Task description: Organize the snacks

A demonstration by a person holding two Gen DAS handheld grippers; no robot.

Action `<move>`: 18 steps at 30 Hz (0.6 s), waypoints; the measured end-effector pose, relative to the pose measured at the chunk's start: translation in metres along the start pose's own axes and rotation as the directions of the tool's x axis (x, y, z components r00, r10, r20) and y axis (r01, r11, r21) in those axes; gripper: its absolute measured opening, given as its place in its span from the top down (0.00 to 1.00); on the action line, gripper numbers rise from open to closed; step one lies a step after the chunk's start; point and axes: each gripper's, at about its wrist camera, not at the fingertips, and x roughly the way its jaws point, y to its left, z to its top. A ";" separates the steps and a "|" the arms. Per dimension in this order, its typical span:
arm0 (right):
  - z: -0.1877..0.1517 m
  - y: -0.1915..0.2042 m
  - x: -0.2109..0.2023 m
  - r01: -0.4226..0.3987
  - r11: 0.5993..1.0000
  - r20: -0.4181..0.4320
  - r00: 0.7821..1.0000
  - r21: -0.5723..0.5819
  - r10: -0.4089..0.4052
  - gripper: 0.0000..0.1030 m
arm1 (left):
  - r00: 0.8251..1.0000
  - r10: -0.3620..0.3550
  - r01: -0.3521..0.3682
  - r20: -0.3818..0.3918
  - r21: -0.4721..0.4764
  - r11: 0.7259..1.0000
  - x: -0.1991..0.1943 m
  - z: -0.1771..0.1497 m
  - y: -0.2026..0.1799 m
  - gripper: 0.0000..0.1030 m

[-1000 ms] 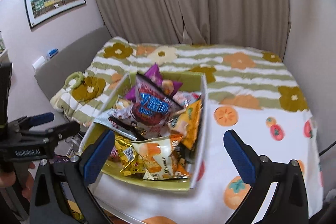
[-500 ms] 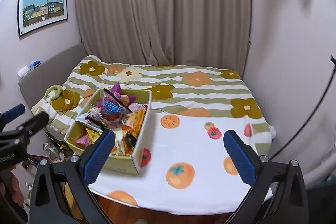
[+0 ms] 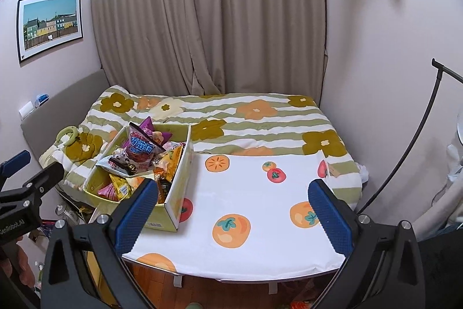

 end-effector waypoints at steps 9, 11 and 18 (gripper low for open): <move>0.001 -0.002 -0.001 -0.003 1.000 0.004 1.000 0.004 0.003 0.00 | 1.000 0.001 -0.001 0.001 0.000 1.000 -0.001 0.000 -0.002 0.00; 0.001 -0.002 -0.001 -0.002 1.000 0.005 1.000 0.004 0.002 0.00 | 1.000 0.000 0.000 0.001 0.002 1.000 -0.001 0.000 -0.002 0.00; 0.003 -0.005 0.000 -0.003 1.000 0.005 1.000 0.005 0.003 0.00 | 1.000 -0.008 0.008 0.002 -0.004 1.000 -0.002 0.003 -0.003 0.00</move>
